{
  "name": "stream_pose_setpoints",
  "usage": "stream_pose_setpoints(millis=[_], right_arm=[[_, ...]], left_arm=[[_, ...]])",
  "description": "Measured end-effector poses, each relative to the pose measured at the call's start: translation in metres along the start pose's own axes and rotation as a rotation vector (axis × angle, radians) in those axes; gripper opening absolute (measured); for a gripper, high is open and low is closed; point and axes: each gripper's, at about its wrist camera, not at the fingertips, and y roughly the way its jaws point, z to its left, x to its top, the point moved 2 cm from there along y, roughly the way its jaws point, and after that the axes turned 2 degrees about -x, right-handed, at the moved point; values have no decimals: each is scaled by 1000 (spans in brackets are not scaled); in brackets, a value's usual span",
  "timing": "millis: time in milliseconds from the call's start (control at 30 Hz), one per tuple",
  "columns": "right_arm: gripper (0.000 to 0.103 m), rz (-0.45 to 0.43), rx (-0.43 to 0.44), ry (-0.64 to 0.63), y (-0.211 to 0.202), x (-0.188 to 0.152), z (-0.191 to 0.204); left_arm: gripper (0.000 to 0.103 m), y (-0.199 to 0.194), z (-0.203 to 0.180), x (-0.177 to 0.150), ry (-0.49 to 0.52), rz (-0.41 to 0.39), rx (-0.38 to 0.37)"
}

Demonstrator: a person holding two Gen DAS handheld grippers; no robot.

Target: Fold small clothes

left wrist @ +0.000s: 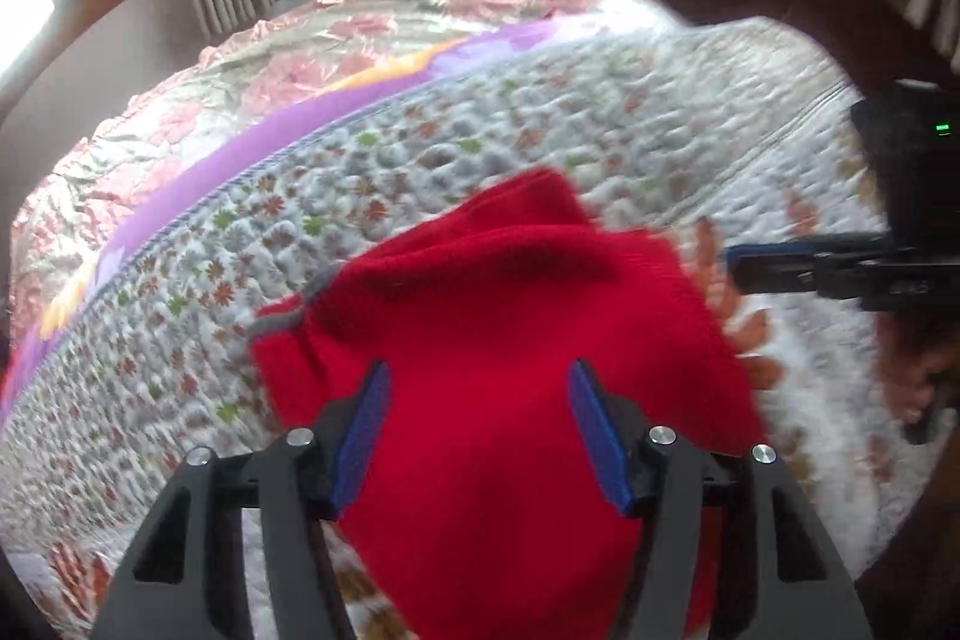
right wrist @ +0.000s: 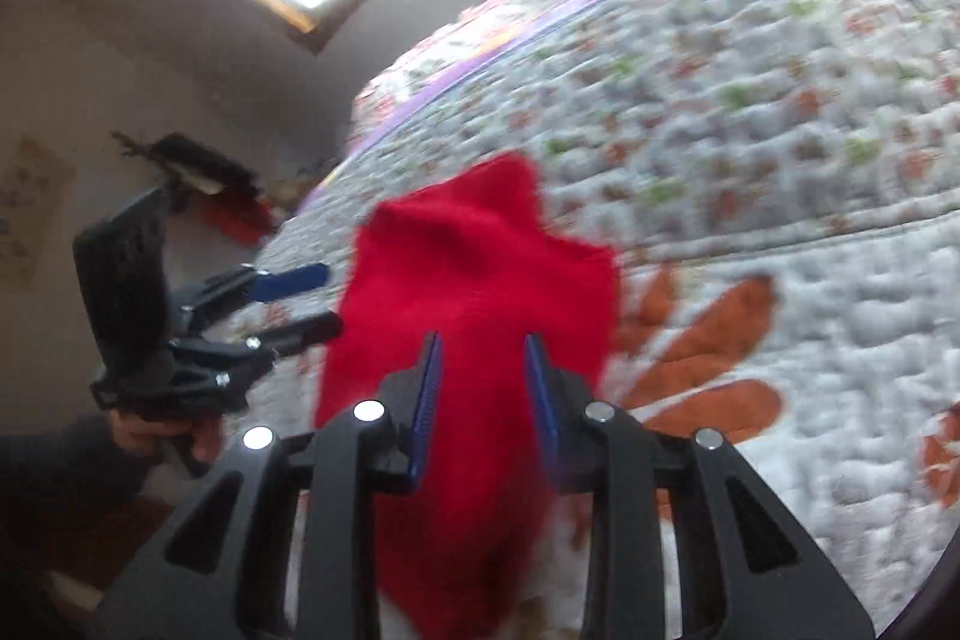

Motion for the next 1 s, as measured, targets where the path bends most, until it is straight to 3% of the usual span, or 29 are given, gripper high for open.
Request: stream_pose_setpoints(millis=[100, 167, 233, 333, 400, 500, 567, 600, 633, 733, 800, 900, 1000], right_arm=[[25, 104, 49, -10, 34, -4, 0], [0, 104, -17, -14, 48, -9, -9], [1, 68, -43, 39, 38, -9, -25], [14, -1, -50, 84, 7, -25, -26], [14, -12, 30, 127, -8, -48, -15], [14, 43, 104, 142, -3, -82, 4], [14, 97, 87, 150, 9, -95, -3], [6, 113, 51, 157, 17, -97, -8], [0, 111, 3, 159, 23, -100, -17], [1, 58, -4, 219, 11, -101, -27], [10, 29, -29, 219, -10, -104, -27], [15, -7, 24, 255, -32, -114, -21], [23, 37, 86, 237, -27, -134, -3]], left_arm=[[61, 12, -16, -27, 0, 48, -11], [60, 32, -19, -46, 4, 112, 24], [60, 40, -23, -58, 17, 137, 55], [61, 23, -30, -58, 5, 91, 34], [62, 6, -35, -59, -4, 41, 6], [62, -13, -45, -70, -15, 0, -41], [62, -7, -45, -83, -34, 32, -46], [62, 0, -42, -89, -46, 55, -35], [61, 10, -35, -95, -60, 88, -15], [60, 22, -24, -102, -92, 115, -32], [60, 15, -23, -103, -109, 94, -47], [65, -8, -16, -106, -175, 33, -68], [70, -29, -1, -114, -281, -20, -106]])
